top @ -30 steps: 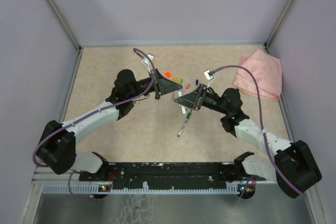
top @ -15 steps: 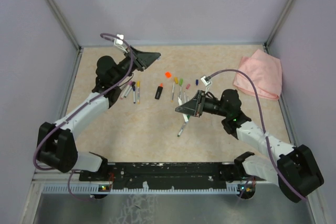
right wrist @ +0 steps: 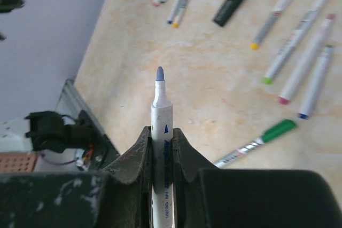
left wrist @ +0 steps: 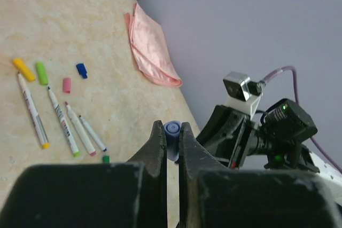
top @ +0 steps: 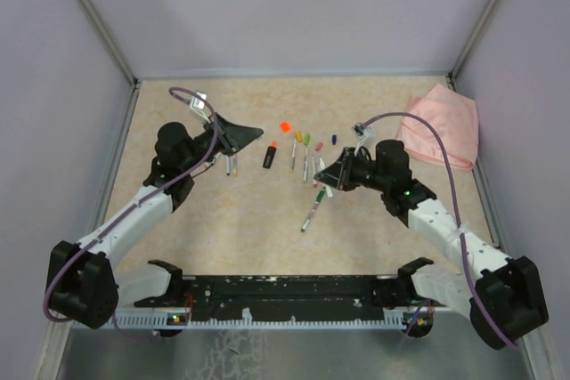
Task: Open the pen caps
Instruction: Open the pen cap from the pen, then place the pen at the center of the board.
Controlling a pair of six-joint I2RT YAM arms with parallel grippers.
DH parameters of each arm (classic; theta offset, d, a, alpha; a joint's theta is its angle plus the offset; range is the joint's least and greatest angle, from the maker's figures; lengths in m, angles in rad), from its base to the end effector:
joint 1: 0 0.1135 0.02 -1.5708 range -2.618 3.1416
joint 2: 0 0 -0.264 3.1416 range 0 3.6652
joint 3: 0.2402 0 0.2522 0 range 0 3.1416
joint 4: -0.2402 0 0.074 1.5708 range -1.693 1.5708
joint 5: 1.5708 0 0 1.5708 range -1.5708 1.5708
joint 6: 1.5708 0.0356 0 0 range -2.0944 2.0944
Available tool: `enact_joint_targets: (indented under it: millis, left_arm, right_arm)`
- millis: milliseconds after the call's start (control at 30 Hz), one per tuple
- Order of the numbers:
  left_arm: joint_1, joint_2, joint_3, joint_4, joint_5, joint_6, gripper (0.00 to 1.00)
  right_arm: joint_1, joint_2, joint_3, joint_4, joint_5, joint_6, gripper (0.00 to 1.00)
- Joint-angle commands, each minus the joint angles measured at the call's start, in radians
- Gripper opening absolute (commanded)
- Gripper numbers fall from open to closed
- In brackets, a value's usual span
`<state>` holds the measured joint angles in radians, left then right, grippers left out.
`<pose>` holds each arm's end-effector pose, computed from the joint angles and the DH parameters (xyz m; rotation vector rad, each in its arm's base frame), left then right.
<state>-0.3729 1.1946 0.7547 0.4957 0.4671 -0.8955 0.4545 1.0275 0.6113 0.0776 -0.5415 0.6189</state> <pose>0.2510 -0.1154 0.3149 -0.0250 1.6850 -1.3372 0.1990 0.1176 0.2606 -0.2298 2.0464 1.2135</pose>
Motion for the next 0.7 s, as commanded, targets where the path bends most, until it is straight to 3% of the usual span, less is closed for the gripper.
enact_joint_targets:
  millis: [0,200,667]
  left_arm:
    - [0.010,-0.071,-0.043,-0.070,0.032,0.050,0.00]
    - [0.015,-0.104,-0.044,-0.127,0.027,0.111,0.00]
    - [0.033,-0.116,-0.042,-0.166,0.031,0.236,0.00]
  right_arm:
    - [-0.096,0.021,0.062,-0.145,0.097,-0.133,0.00]
    - [-0.143,0.117,0.116,-0.235,0.165,-0.216,0.00]
    - [-0.152,0.326,0.206,-0.275,0.238,-0.275,0.00]
